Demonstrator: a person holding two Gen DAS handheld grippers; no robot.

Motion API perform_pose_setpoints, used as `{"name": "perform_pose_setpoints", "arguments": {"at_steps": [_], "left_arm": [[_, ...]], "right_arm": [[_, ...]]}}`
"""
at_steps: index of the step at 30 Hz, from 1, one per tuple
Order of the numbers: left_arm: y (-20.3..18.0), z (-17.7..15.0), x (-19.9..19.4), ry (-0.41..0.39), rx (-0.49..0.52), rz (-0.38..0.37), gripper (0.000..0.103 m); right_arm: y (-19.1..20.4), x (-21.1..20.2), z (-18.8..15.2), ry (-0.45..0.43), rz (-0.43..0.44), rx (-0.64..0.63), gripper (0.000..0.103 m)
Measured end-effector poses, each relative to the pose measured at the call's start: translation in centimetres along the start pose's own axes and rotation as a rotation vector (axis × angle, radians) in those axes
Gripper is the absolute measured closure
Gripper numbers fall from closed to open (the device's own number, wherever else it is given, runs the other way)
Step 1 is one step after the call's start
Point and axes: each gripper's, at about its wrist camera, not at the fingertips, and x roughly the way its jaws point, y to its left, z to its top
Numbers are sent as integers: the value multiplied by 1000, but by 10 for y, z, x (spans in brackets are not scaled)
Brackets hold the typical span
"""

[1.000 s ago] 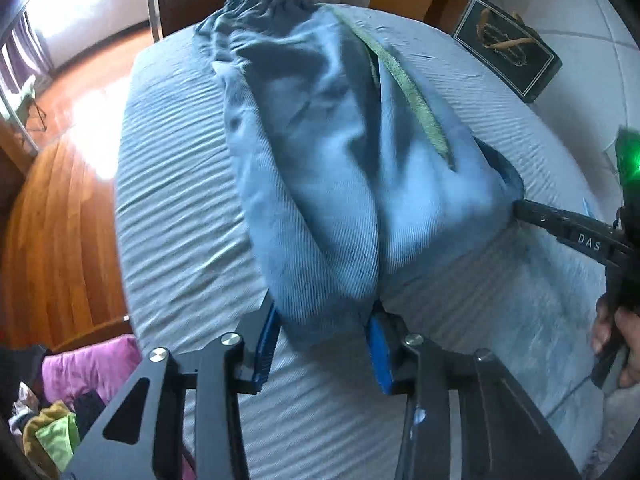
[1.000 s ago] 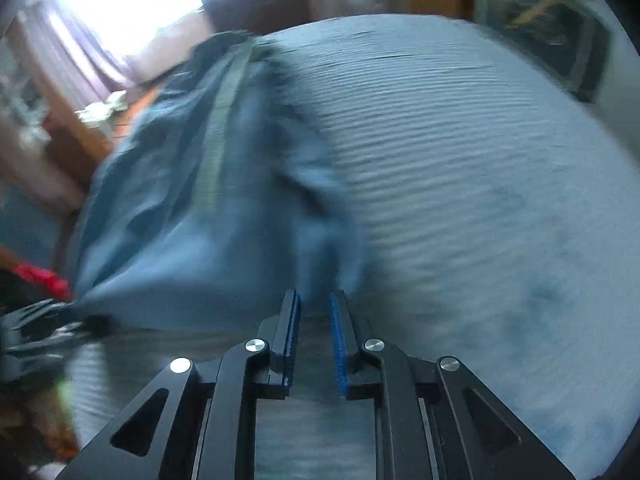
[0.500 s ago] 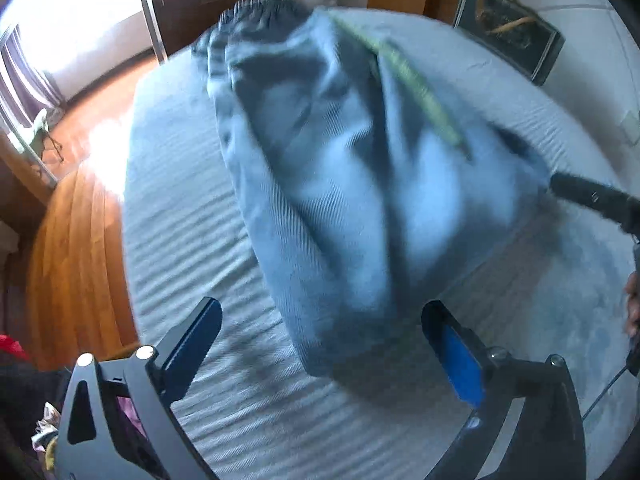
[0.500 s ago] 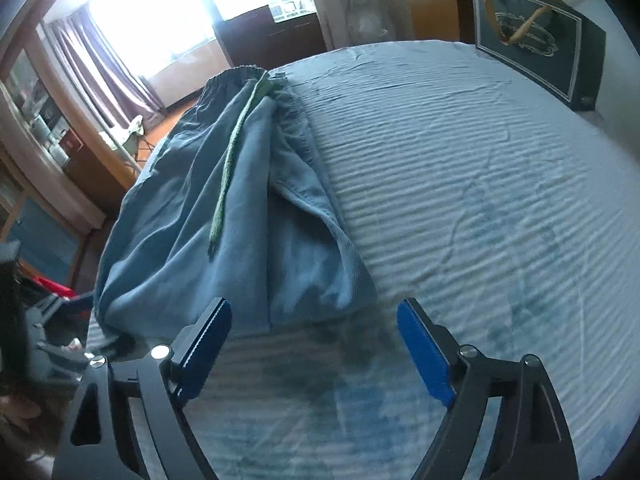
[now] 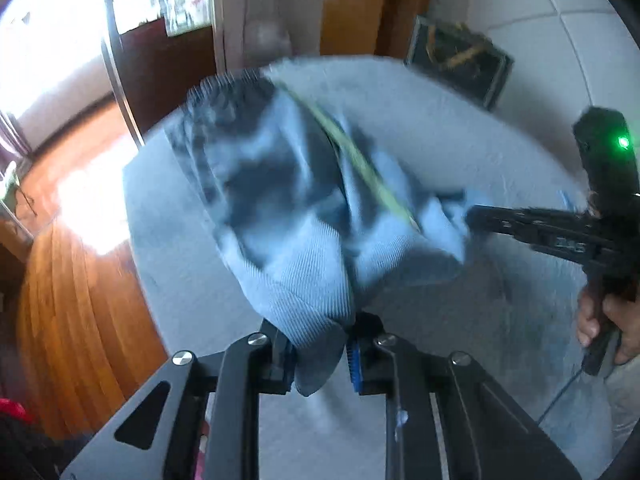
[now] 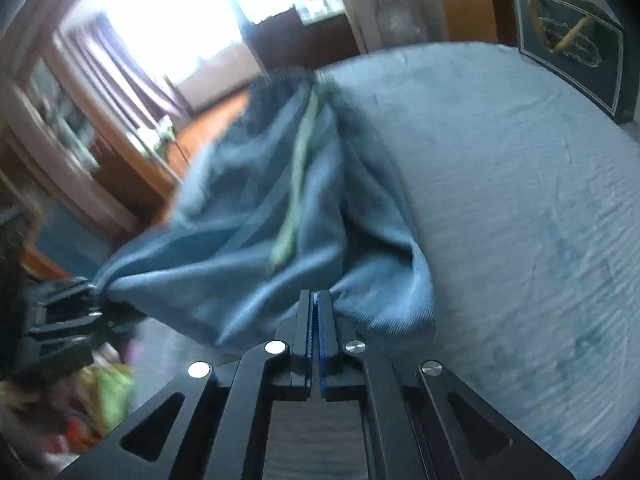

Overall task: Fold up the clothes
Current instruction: 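Grasp the shorts leg hem with the left gripper and fold it toward the waistband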

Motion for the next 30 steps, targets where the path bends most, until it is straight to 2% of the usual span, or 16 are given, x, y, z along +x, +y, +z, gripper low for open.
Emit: {"name": "perform_pose_setpoints", "arguments": {"at_steps": [4,8,11,13,15,21,26,29,30], "left_arm": [[36,62,5,-58,-21,-36,84],[66,119,23,-66,-20,-50,84],[82,153,47,-29,-3,-67,84],[86,163,57,-3,8,-87,84],[89,166,66,20,10,-104,84],[94,141,61,37,-20,-103,84],[87,103,41,29,-28,-79,84],[79,86,37,28,-37,-67,84],[77,82,35,24,-39,-63,84]], "right_arm": [[11,-17,43,-91,-12,8,101],[17,-16,87,-137,-32,25,101],[17,-9,110,-106,-75,27,97],[18,-8,104,-92,-86,49,76],[19,-7,92,-85,-89,80,65],[36,19,30,-10,-110,126,64],[54,31,-16,-22,-110,130,63],[67,38,-37,-36,-121,98,56],[71,42,-42,-36,-126,86,49]]}}
